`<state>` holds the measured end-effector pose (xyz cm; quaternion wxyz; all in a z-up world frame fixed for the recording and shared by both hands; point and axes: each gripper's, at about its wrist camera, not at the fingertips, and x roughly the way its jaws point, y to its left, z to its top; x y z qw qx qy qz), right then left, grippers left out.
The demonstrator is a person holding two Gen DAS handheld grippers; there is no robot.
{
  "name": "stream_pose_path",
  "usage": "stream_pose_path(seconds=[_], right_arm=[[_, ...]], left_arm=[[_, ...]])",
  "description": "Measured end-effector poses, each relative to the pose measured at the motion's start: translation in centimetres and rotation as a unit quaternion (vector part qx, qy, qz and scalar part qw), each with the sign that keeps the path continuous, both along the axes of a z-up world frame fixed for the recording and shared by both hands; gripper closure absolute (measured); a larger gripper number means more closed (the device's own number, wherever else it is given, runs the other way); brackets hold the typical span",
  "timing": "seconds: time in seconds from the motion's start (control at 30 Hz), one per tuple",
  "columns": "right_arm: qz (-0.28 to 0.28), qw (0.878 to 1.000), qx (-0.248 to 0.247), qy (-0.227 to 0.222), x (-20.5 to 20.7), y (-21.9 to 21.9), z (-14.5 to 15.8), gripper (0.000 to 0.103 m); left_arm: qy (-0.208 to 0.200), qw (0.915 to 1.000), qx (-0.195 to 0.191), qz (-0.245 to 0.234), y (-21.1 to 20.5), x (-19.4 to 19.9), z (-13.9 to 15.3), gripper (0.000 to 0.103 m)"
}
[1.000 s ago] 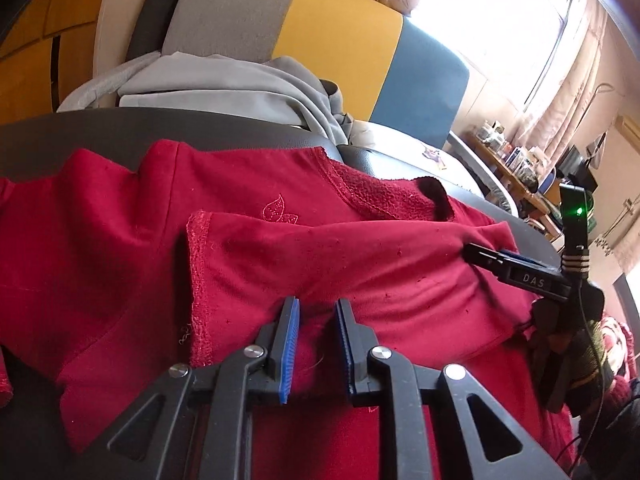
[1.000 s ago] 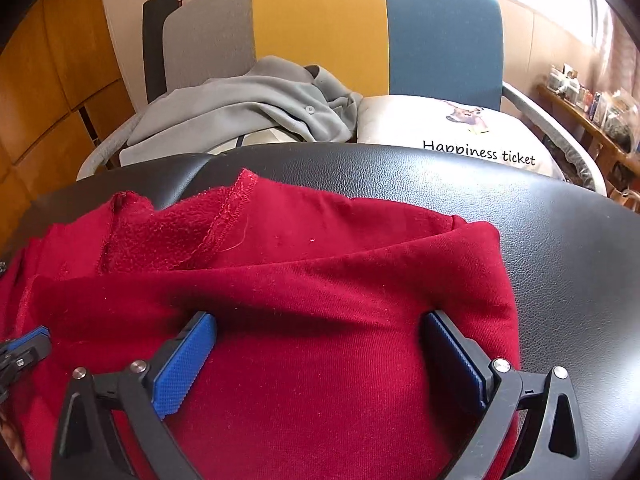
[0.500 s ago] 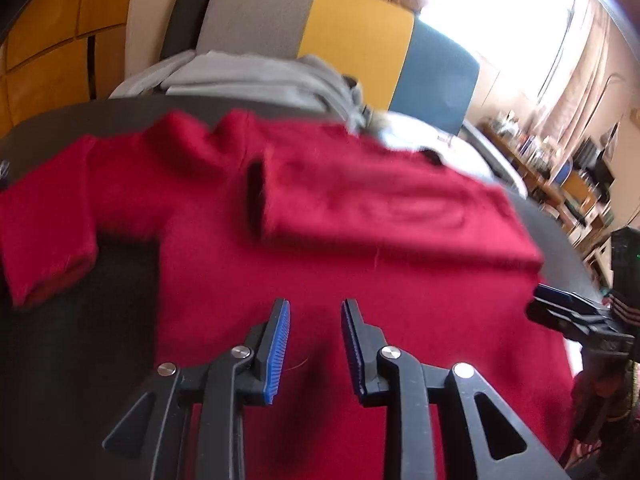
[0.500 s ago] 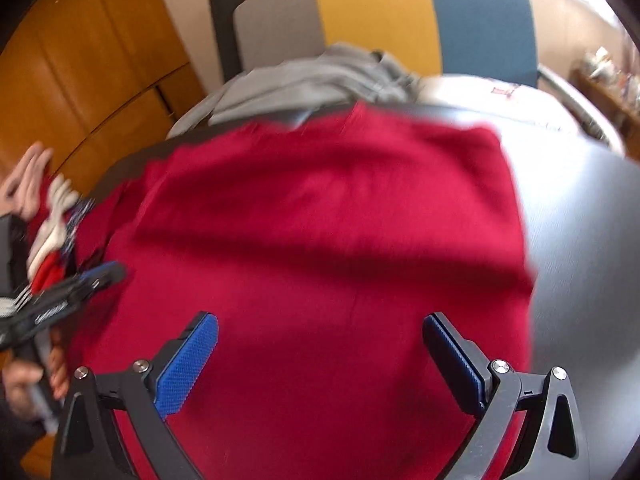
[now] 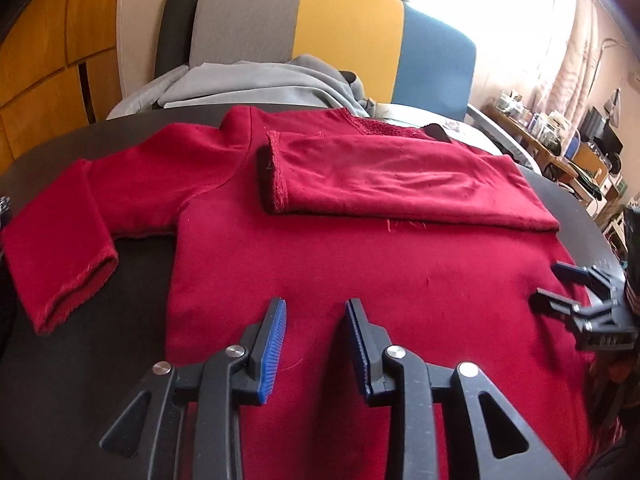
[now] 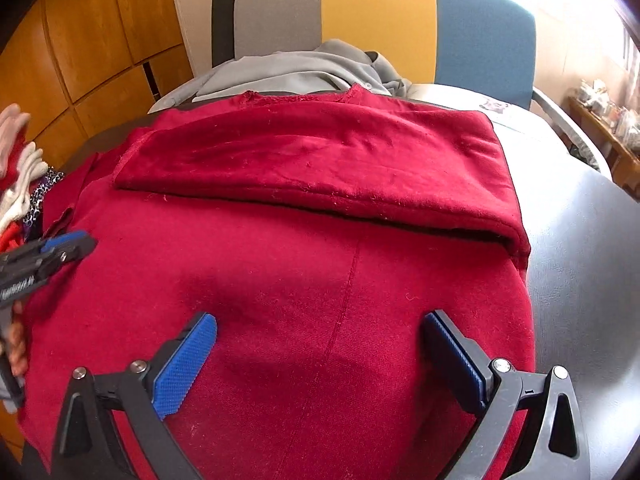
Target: Fold clothes
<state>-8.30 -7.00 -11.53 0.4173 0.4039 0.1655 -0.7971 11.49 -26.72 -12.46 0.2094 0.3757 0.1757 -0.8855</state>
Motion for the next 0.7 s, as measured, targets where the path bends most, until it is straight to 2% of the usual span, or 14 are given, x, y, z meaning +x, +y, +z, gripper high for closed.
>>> stream_pose_path(seconds=[0.1, 0.27, 0.4, 0.53, 0.6, 0.7], right_arm=[[0.007, 1.0, -0.009, 0.004, 0.8, 1.1, 0.1, 0.0], [0.009, 1.0, -0.01, 0.007, 0.8, 1.4, 0.1, 0.0], [0.007, 1.0, -0.008, 0.011, 0.8, 1.2, 0.2, 0.0], [0.006, 1.0, -0.003, 0.018, 1.0, 1.2, 0.2, 0.0], [0.006, 1.0, -0.004, 0.017, 0.9, 1.1, 0.3, 0.0], [0.006, 1.0, -0.004, 0.017, 0.8, 1.0, 0.2, 0.0]], left_arm=[[0.023, 0.9996, 0.017, 0.008, 0.7, 3.7, -0.1, 0.072], [0.042, 0.9969, 0.04, 0.053, -0.1, 9.1, 0.5, 0.071], [0.017, 0.9908, 0.012, 0.133, -3.0, 12.0, 0.6, 0.068], [-0.033, 0.981, -0.078, 0.175, -5.4, 13.0, 1.3, 0.064], [-0.047, 0.9794, -0.112, 0.161, -6.4, 12.5, 1.7, 0.061], [-0.072, 0.9751, -0.177, 0.113, -7.0, 10.6, 2.2, 0.053]])
